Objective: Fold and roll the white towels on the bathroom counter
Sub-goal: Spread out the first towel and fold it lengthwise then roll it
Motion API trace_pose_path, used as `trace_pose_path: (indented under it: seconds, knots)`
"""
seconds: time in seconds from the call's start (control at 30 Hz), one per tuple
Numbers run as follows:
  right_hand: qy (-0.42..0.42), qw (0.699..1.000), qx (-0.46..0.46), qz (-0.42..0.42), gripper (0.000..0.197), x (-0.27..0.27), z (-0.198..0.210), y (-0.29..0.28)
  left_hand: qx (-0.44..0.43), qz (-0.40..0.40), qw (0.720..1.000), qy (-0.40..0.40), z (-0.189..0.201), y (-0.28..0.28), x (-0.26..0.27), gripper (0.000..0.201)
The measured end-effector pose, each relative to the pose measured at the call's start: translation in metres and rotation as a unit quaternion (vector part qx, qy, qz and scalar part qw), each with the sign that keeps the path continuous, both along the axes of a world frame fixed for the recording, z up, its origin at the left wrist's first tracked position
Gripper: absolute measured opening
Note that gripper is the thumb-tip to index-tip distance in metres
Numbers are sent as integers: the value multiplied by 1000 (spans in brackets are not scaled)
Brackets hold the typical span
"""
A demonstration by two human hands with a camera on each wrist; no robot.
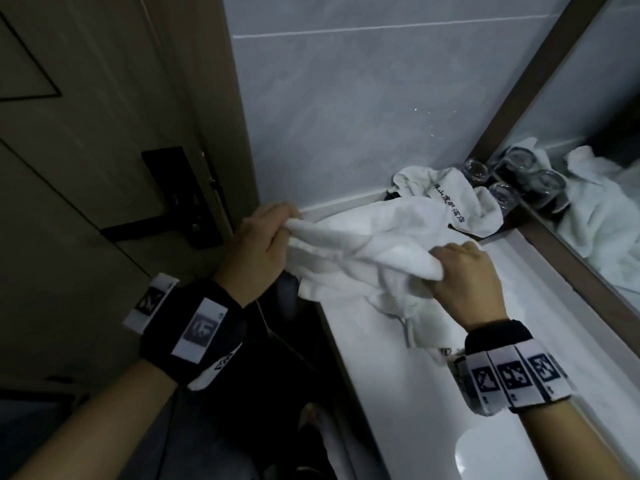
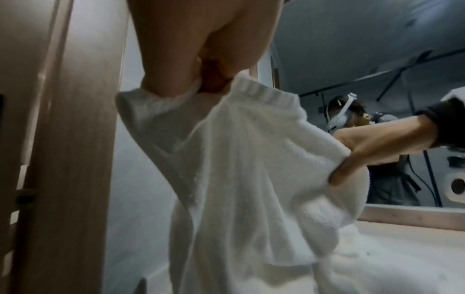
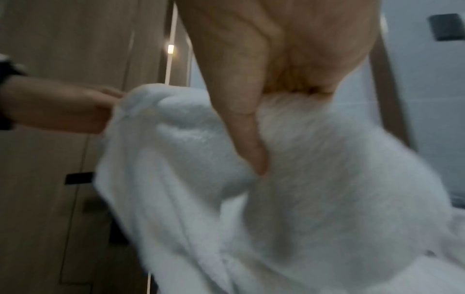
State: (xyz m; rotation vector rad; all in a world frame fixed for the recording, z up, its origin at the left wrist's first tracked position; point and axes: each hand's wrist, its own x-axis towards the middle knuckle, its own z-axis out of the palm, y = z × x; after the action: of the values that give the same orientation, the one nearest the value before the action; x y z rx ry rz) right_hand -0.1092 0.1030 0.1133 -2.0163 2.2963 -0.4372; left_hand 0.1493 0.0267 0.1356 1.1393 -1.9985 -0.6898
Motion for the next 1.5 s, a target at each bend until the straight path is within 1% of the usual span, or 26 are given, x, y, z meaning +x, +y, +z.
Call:
trace_pose_path:
  seconds: [0.03, 0.07, 0.1, 0.13, 0.17, 0.2, 0.23, 0.3, 0.37, 0.43, 0.47, 0.53, 0.6, 0.63, 0.7, 0.77, 0.83, 0.9, 1.0, 1.07, 1.13, 1.17, 1.2, 1.27, 1.37, 1.5]
  knots:
    - [-15, 1000, 10, -3, 17, 0, -4, 8, 43, -4, 999, 6, -6, 9, 7, 19]
    - [-63, 998, 22, -9, 22, 1, -7, 16, 91, -10, 996, 7, -14, 18, 13, 13]
    - [-136, 990, 33, -22, 25, 3, -9, 25, 135, -15, 991, -4, -21, 27, 19, 20]
    - [-196, 978, 50, -41, 31, 5, -11, 32, 170, -20, 985, -36, -28, 36, 25, 35]
    - [-229, 969, 71, -57, 35, 7, -14, 39, 193, -24, 978, -80, -36, 43, 29, 49]
    - [-223, 968, 92, -63, 35, 8, -19, 46, 204, -29, 971, -120, -44, 51, 32, 58]
    - [-204, 970, 119, -65, 34, 9, -25, 52, 209, -34, 968, -137, -50, 58, 34, 58]
    - [-179, 967, 168, -65, 29, 9, -35, 65, 218, -42, 967, -122, -61, 69, 39, 44]
    - [-166, 955, 240, -56, 31, 7, -44, 81, 231, -76, 963, -113, -69, 77, 43, 33]
    - [-74, 943, 319, -53, 32, 8, -52, 98, 266, -121, 947, -135, -73, 87, 45, 32]
    - [-29, 939, 336, -64, 30, 10, -55, 105, 278, -130, 939, -154, -75, 93, 44, 38]
    - [1, 929, 360, -81, 29, 13, -62, 117, 266, -113, 937, -195, -78, 103, 42, 45]
    - [-1, 918, 393, -58, 31, 19, -71, 127, 248, -87, 942, -210, -83, 111, 38, 29]
    - [-6, 917, 396, -48, 30, 21, -74, 130, 258, -88, 941, -200, -85, 113, 37, 27]
    - [-47, 941, 330, -65, 29, 25, -76, 136, 306, -108, 935, -140, -91, 118, 35, 32]
    - [-141, 961, 211, -107, 30, 23, -73, 139, 341, -127, 928, -80, -93, 120, 33, 31]
    - [-212, 963, 107, -127, 26, 17, -68, 138, 318, -113, 939, -67, -93, 118, 34, 30]
    - [-256, 956, 40, -140, 24, 12, -62, 137, 263, -95, 958, -70, -90, 111, 34, 21]
    - [-285, 945, -4, -162, 35, 10, -55, 131, 230, -97, 967, -47, -84, 99, 32, 24]
    - [-299, 941, -15, -160, 54, 5, -48, 124, 220, -71, 972, -42, -83, 90, 30, 25]
    - [-358, 919, 20, -161, 83, -1, -40, 114, 213, -46, 974, -63, -83, 77, 27, 25]
    - [-377, 911, 39, -159, 92, -4, -38, 109, 212, -39, 973, -80, -83, 69, 24, 26]
    - [-387, 908, 41, -154, 92, -8, -36, 102, 213, -37, 972, -95, -82, 61, 20, 28]
    - [-385, 909, -6, -161, 73, -16, -35, 83, 214, -40, 971, -103, -82, 40, 11, 31]
    - [-332, 924, -106, -159, 36, -37, -36, 42, 178, -30, 980, -80, -79, 0, -10, 27]
    - [-300, 931, -145, -149, 30, -64, -33, -19, 152, 33, 980, -121, -78, -61, -37, 23]
